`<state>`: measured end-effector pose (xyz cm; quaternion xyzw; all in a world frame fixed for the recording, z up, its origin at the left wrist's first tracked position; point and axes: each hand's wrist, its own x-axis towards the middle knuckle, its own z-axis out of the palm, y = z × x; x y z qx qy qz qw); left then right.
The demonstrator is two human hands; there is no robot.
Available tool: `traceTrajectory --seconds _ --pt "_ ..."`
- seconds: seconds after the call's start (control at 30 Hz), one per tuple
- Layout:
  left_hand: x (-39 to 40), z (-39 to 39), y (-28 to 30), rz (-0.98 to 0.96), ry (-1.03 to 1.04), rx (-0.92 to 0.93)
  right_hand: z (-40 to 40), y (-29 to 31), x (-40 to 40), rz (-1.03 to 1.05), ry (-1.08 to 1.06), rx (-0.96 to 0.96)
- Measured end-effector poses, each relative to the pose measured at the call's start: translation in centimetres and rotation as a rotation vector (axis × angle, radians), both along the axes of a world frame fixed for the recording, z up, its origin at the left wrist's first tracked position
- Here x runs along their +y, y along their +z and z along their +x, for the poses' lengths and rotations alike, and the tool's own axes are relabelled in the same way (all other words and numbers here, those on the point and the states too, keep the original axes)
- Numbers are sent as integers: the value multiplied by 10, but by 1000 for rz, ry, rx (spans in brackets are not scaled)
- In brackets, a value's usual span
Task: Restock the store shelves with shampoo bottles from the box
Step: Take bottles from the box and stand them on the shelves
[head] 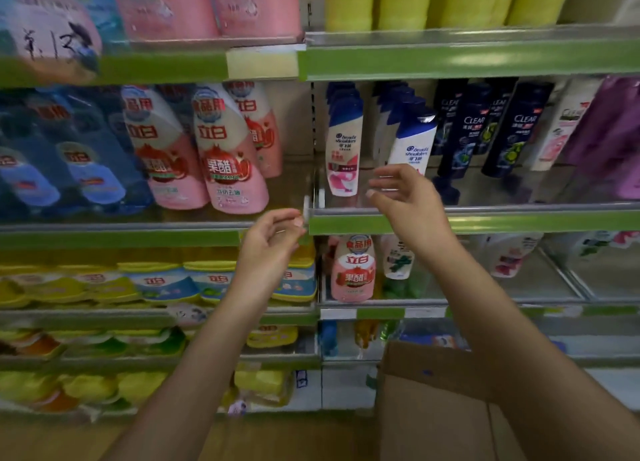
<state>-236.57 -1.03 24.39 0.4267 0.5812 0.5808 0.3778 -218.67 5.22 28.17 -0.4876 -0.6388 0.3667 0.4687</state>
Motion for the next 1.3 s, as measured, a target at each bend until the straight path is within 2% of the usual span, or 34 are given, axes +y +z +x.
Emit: traceTrajectory --seconds 0.23,0.47,0.8,1.03,1.2,1.3 --pt "34 1 3 27 -71 11 4 14 22 4 -96 -34" --pt "68 4 16 16 -36 70 4 38 37 61 -66 -47" --pt "106 1 20 37 6 111 -21 65 68 151 -80 -283" --pt "135 -9 15 -5 -73 156 -39 74 93 139 -74 -395" --pt "153 -10 8 9 -174 183 -46 73 116 96 -60 -389" --pt "161 -12 2 14 -227 175 -49 76 123 71 -41 -479"
